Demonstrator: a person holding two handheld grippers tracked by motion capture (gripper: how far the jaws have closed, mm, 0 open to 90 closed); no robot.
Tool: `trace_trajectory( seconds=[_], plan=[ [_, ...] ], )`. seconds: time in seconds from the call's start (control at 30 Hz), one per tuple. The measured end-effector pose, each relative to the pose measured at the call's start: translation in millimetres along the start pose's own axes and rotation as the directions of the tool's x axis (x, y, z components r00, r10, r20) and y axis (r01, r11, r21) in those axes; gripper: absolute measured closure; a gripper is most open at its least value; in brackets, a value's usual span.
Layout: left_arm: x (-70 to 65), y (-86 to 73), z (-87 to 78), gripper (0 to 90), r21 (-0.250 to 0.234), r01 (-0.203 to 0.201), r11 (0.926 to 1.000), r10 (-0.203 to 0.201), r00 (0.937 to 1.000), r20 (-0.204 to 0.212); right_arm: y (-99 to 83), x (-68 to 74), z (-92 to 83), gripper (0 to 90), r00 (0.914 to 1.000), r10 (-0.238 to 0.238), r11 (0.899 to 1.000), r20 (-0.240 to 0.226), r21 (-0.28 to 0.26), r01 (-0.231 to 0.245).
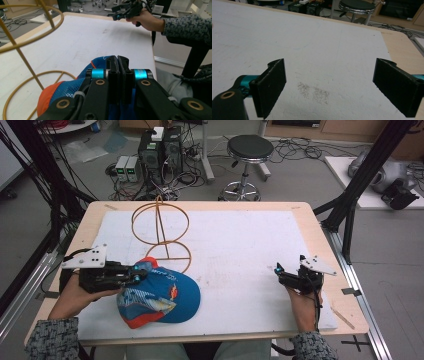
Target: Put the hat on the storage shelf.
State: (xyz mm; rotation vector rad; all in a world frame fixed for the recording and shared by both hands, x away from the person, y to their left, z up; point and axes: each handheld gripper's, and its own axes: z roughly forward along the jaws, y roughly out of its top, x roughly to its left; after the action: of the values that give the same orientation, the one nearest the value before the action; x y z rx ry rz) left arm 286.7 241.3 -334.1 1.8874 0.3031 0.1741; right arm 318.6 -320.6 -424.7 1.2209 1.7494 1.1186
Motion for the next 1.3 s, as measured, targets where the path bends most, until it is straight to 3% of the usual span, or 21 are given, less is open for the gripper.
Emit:
trace_trajectory(
  seconds=[0.3,0.53,0.73,0.97,1.13,1.3],
  plan=[
    [-5.0,31.6,5.1,87.4,0.027,-0.065,0.9975,0.065,0.9979,0.002,-1.7,-4.1,-2.6,10.5,0.9998,0.018,1.0,0.007,-0.002,-0.018],
    [-13.0,66.9,-1.0,87.4,0.05,-0.132,0.99,0.132,0.9912,0.004,-2.4,-6.2,-1.8,10.5,0.9996,0.029,1.0,0.002,-0.001,-0.029],
    [-24.6,83.0,-3.9,87.4,0.014,-0.147,0.989,0.147,0.9886,0.033,-2.3,-6.1,-0.9,10.5,0.9995,0.03,1.0,-0.004,0.0,-0.03],
    [-34.0,103.9,-9.1,87.4,-0.008,-0.165,0.9863,0.165,0.9855,0.039,-2.3,-6.1,0.8,10.5,0.9993,0.035,0.999,-0.011,0.007,-0.035],
    [-33.4,127.2,-13.8,87.4,-0.03,-0.189,0.9815,0.19,0.9806,0.047,-2.4,-5.7,1.9,10.5,0.999,0.04,0.999,-0.018,0.012,-0.04],
    [-29.5,146.3,-11.2,87.4,-0.019,-0.208,0.978,0.209,0.9765,0.054,-2.3,-6.1,2.2,10.5,0.9988,0.044,0.999,-0.021,0.014,-0.044]
  ],
)
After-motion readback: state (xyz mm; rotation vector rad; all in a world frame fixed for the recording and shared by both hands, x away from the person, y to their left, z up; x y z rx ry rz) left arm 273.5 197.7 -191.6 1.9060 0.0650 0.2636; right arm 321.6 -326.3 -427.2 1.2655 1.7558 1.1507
